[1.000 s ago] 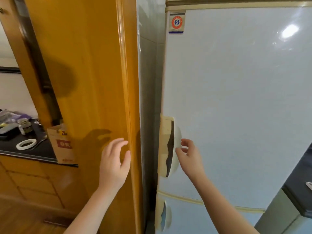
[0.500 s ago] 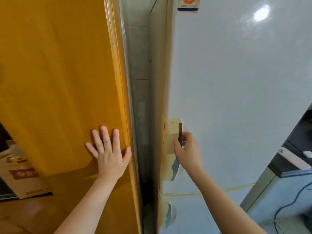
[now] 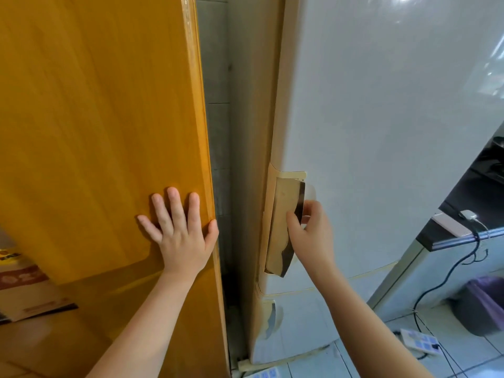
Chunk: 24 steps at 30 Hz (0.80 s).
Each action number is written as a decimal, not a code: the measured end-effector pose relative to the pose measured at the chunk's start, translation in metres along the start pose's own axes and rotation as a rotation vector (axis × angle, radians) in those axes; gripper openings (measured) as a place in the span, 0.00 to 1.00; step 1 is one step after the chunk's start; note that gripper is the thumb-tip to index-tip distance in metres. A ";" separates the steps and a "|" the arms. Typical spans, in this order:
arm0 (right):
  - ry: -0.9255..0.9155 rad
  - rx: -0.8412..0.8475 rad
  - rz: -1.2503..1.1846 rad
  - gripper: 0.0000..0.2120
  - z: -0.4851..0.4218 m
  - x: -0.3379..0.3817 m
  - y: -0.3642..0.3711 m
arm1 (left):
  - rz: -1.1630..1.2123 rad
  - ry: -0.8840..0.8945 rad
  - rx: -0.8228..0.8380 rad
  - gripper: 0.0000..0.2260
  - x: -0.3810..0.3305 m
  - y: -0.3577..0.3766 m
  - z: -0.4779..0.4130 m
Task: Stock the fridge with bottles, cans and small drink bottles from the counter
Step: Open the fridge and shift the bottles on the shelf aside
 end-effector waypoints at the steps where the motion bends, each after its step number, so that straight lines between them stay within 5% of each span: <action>1: 0.002 -0.036 -0.027 0.08 0.008 -0.002 -0.004 | 0.003 -0.001 0.001 0.33 0.000 0.000 0.000; 4: 0.007 -0.174 -0.069 0.13 0.036 -0.010 -0.017 | 0.013 -0.005 0.004 0.33 -0.001 -0.001 0.000; 7: 0.030 -0.342 -0.012 0.41 0.059 -0.019 -0.026 | 0.008 0.004 0.020 0.33 -0.001 -0.004 -0.002; 9: 0.038 -0.469 -0.006 0.49 0.072 -0.022 -0.035 | 0.001 0.007 0.060 0.33 -0.002 -0.007 -0.003; 17: -0.173 -0.814 0.067 0.37 0.128 -0.040 -0.101 | 0.531 -0.075 0.044 0.20 -0.045 -0.038 0.005; 24: -0.163 -0.911 0.082 0.33 0.167 -0.084 -0.193 | 1.030 0.077 0.387 0.19 -0.150 -0.052 0.017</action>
Point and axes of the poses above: each hand's wrist, its own z-axis away from the middle knuckle, its own y-axis out of the palm, x = y × z, the point moved 5 cm from there along -z, towards the middle knuckle, and after that the axes turned 9 degrees about y, right-handed, at the moved point
